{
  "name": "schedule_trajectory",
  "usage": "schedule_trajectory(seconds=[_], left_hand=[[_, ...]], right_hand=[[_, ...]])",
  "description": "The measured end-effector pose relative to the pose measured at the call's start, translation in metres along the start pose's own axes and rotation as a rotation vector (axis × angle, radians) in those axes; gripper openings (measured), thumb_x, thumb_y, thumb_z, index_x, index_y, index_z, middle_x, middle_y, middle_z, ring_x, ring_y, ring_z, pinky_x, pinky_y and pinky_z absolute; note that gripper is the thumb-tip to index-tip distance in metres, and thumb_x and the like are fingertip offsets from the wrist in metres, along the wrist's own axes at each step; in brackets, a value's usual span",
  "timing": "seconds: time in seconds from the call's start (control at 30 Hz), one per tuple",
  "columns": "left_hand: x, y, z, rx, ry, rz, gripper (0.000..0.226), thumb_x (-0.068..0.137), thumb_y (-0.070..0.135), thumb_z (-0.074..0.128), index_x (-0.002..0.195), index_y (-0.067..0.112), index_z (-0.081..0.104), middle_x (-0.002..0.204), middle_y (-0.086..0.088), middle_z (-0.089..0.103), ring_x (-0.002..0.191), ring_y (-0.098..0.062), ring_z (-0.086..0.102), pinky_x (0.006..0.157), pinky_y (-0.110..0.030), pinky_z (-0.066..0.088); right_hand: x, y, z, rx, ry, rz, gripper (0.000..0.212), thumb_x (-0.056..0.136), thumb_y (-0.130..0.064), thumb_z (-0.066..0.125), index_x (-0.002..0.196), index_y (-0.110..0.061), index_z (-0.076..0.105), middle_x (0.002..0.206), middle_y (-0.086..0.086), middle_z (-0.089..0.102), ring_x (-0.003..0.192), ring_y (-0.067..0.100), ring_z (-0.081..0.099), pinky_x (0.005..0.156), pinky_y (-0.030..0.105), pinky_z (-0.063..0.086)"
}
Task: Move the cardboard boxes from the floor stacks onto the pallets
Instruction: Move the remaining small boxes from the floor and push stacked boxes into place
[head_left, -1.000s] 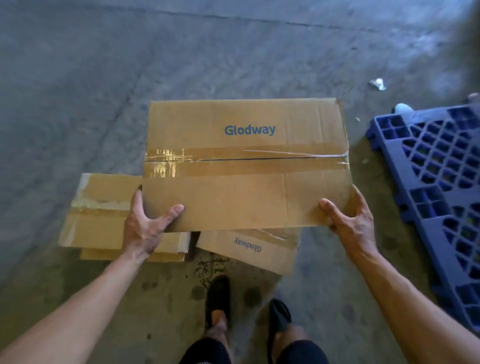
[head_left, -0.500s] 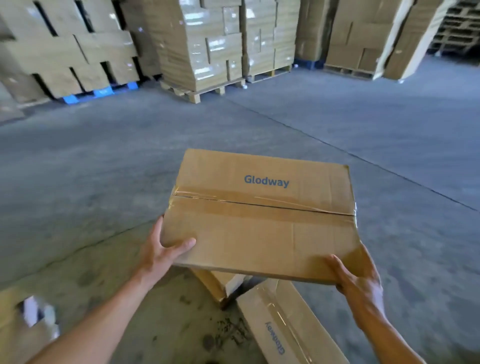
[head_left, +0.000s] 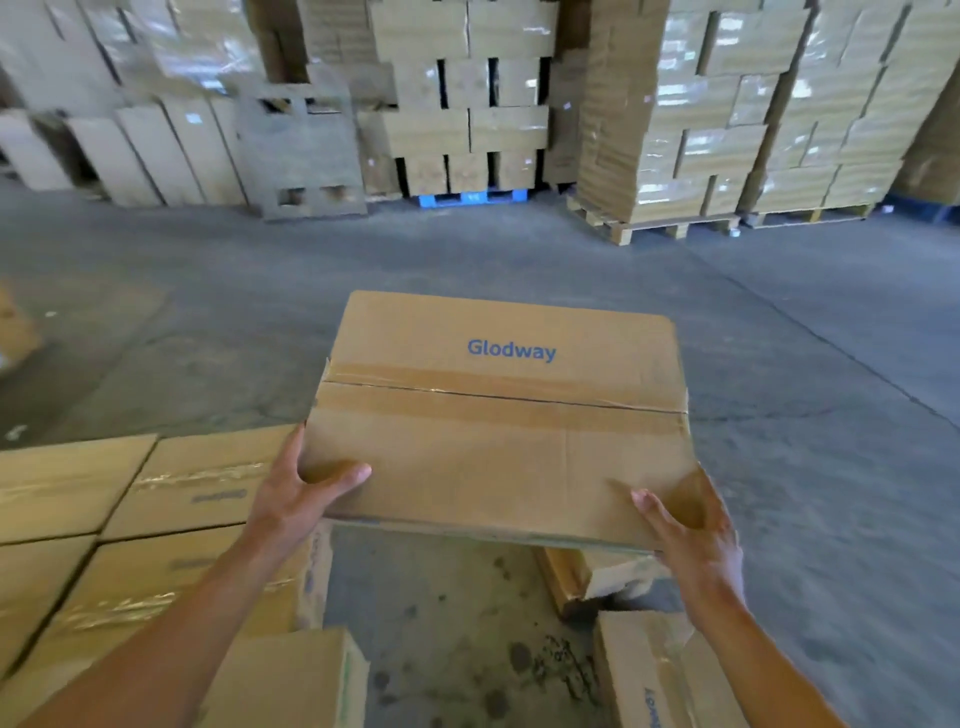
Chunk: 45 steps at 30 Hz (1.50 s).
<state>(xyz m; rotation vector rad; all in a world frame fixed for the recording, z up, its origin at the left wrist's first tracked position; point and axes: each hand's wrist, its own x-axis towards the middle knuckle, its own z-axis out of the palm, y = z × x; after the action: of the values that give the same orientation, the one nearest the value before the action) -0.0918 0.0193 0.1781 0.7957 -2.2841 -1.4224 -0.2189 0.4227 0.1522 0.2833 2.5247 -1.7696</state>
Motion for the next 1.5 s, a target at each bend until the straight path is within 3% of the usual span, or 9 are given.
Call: schedule_trajectory(seconds=[0.27,0.4,0.53,0.67,0.87,1.03,1.27,1.4,1.5], left_hand=[[-0.086,-0.028,-0.182,-0.032,0.227,0.099,0.087,0.076,0.035,0.085,0.149,0.025,0.039,0.127,0.013,0.045,0.119,-0.009,0.039,0.101,-0.031,0.035],[-0.120,-0.045,-0.275,-0.012,0.226,0.053,0.090,0.065,0.057,0.086,0.141,0.034,0.045,0.132,0.014,0.055,0.122,-0.014,0.050,0.106,-0.046,0.044],[-0.130,-0.065,-0.341,-0.041,0.249,0.020,0.090,0.059,0.064,0.086,0.135,0.041,0.045,0.123,0.013,0.058,0.118,-0.020,0.056,0.099,-0.052,0.051],[-0.126,-0.084,-0.391,-0.028,0.334,0.036,0.072,0.073,0.042,0.085,0.131,0.042,0.041,0.114,0.020,0.053,0.109,-0.016,0.056,0.096,-0.045,0.051],[-0.119,-0.133,-0.476,-0.114,0.399,-0.033,0.102,0.050,0.057,0.089,0.139,0.031,0.046,0.119,0.005,0.060,0.107,-0.014,0.059,0.074,-0.027,0.055],[-0.086,-0.199,-0.553,-0.145,0.409,-0.080,0.096,0.061,0.046,0.092,0.143,0.033,0.044,0.124,0.001,0.063,0.111,-0.019,0.063,0.074,-0.027,0.059],[0.011,-0.327,-0.666,-0.154,0.272,-0.162,0.116,0.047,0.063,0.090,0.147,0.034,0.038,0.131,0.004,0.059,0.116,-0.020,0.060,0.092,-0.044,0.056],[0.059,-0.409,-0.709,-0.122,0.188,-0.263,0.114,0.051,0.060,0.092,0.148,0.034,0.038,0.126,0.005,0.060,0.114,-0.021,0.061,0.094,-0.046,0.055],[0.084,-0.461,-0.727,-0.035,0.107,-0.360,0.119,0.045,0.071,0.084,0.148,0.039,0.034,0.124,0.005,0.057,0.113,-0.022,0.058,0.096,-0.050,0.054]], right_hand=[[-0.135,-0.059,0.098,0.136,-0.167,-0.155,0.104,0.054,-0.080,0.077,0.144,-0.039,0.045,0.131,-0.006,0.057,0.121,0.027,0.056,0.103,0.057,0.048],[-0.200,-0.082,0.143,0.180,-0.215,-0.201,0.084,0.050,-0.083,0.080,0.123,-0.055,0.052,0.123,-0.010,0.064,0.112,0.025,0.064,0.094,0.056,0.054],[-0.237,-0.104,0.186,0.114,-0.245,-0.253,0.094,0.057,-0.083,0.076,0.138,-0.042,0.048,0.128,-0.005,0.064,0.117,0.028,0.061,0.097,0.060,0.051],[-0.254,-0.125,0.250,0.065,-0.266,-0.289,0.100,0.059,-0.083,0.074,0.145,-0.043,0.041,0.143,0.000,0.055,0.130,0.031,0.053,0.101,0.061,0.048],[-0.290,-0.159,0.359,0.034,-0.394,-0.313,0.094,0.076,-0.062,0.076,0.154,-0.027,0.038,0.153,0.007,0.047,0.139,0.033,0.043,0.114,0.051,0.036],[-0.329,-0.171,0.451,0.033,-0.433,-0.322,0.088,0.081,-0.051,0.077,0.155,-0.024,0.036,0.152,0.007,0.048,0.138,0.030,0.045,0.113,0.049,0.035],[-0.391,-0.143,0.617,0.021,-0.373,-0.204,0.095,0.063,-0.081,0.072,0.145,-0.043,0.042,0.136,-0.008,0.061,0.126,0.021,0.057,0.105,0.051,0.047],[-0.421,-0.103,0.701,0.035,-0.343,0.016,0.106,0.050,-0.086,0.077,0.141,-0.063,0.029,0.146,-0.013,0.052,0.131,0.019,0.054,0.104,0.055,0.049],[-0.446,-0.083,0.742,-0.031,-0.311,0.069,0.091,0.051,-0.086,0.077,0.129,-0.079,0.029,0.150,-0.014,0.047,0.133,0.021,0.052,0.103,0.055,0.049]])
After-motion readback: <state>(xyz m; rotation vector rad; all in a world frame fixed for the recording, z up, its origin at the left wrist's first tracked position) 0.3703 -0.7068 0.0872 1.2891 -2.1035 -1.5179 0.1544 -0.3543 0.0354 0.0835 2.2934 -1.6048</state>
